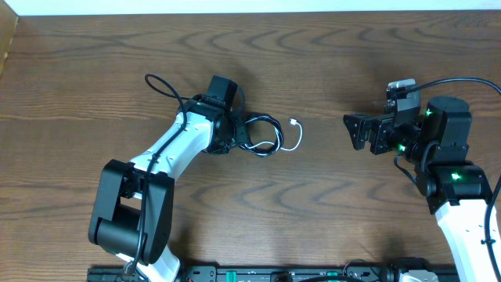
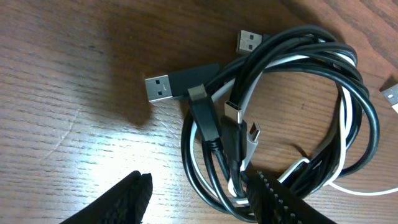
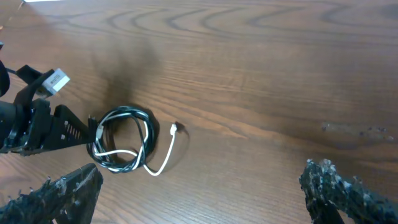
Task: Untangle cables
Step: 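Lower the left gripper onto the cable bundle and grasp a black cable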
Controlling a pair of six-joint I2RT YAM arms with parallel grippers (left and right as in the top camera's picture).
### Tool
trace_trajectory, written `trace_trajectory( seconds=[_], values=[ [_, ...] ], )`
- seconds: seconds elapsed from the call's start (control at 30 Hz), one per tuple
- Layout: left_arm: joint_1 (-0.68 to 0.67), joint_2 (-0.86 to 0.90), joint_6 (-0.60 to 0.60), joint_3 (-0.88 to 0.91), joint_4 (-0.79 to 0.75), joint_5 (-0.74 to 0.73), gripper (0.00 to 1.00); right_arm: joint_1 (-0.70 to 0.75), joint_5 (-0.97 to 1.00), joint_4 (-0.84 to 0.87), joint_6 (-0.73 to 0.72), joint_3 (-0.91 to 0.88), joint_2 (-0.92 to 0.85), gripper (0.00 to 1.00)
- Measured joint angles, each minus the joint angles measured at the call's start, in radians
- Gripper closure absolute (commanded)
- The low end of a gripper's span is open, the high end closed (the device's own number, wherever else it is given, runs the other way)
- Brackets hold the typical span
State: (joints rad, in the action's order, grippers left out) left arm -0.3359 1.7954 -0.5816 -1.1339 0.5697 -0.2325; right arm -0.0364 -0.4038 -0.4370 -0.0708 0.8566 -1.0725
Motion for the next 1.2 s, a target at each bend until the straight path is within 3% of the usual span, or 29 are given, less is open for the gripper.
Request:
trace_trajectory(
  seconds=[0.53, 0.77, 0.9, 1.2],
  values=[
    [0.000, 0.047, -0.037, 0.000, -0.026, 0.023, 0.50, 0.000, 0.000, 0.000, 0.000, 0.000, 0.000, 0.00],
    [0.000, 0.054, -0.050, 0.000, -0.029, 0.022, 0.72, 0.000, 0.000, 0.000, 0.000, 0.000, 0.000, 0.01],
    [0.000, 0.054, -0.053, 0.000, -0.029, 0.026, 0.92, 0.000, 0.001, -0.001, 0.000, 0.000, 0.000, 0.01],
    [0.000, 0.028, 0.019, -0.002, -0.028, 0.025, 0.92, 0.000, 0.003, -0.011, 0.000, 0.000, 0.000, 0.01]
  ],
)
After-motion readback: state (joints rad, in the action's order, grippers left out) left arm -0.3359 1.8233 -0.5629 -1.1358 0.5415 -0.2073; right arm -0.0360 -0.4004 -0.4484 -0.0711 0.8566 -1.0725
